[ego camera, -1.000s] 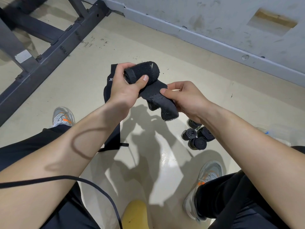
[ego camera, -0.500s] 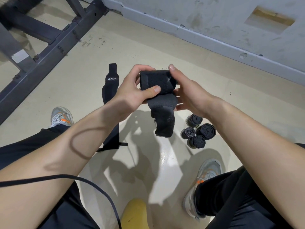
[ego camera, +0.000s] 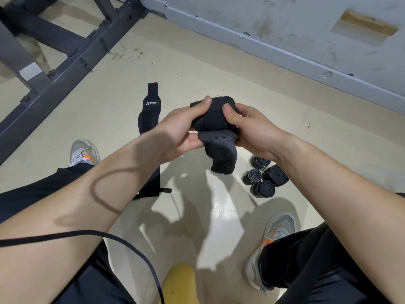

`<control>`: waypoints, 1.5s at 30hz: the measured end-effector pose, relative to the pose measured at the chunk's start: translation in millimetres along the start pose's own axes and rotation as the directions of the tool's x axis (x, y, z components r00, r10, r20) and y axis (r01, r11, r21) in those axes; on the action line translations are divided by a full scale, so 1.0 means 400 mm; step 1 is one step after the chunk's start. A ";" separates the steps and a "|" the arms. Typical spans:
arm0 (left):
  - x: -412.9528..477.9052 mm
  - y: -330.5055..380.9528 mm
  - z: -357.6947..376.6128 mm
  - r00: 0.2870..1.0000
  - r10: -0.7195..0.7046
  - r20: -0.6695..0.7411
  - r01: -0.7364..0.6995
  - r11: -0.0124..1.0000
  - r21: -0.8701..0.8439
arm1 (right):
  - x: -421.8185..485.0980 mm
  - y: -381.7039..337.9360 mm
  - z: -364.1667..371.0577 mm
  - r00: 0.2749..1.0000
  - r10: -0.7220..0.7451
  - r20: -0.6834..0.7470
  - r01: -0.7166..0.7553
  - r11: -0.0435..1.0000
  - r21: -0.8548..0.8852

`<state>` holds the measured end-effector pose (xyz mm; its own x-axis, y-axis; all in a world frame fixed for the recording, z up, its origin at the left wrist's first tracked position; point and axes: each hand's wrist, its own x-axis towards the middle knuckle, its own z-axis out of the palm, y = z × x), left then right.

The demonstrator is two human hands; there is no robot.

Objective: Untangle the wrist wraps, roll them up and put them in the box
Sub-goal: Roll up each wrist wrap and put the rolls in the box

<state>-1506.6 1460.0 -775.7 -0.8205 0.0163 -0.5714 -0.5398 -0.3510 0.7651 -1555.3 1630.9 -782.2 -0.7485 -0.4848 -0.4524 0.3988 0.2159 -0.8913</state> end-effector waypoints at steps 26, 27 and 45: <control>0.034 -0.002 -0.050 0.992 0.013 -0.129 -0.031 0.990 -0.139 | -0.025 -0.049 -0.020 0.799 -0.565 0.206 0.546 0.539 -0.641; 0.032 -0.002 -0.045 0.992 0.025 -0.121 -0.039 0.992 -0.120 | -0.027 -0.051 -0.020 0.803 -0.562 0.197 0.545 0.560 -0.625; 0.016 -0.060 0.007 1.000 -0.021 0.007 0.021 0.999 0.034 | -0.002 -0.046 -0.031 0.861 -0.508 0.028 0.452 0.739 -0.499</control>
<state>-1499.5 1471.1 -796.9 -0.8102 0.0307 -0.5854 -0.5631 -0.3186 0.7625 -1568.7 1637.7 -765.7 -0.8324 -0.5505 0.0639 -0.3079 0.3636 -0.8792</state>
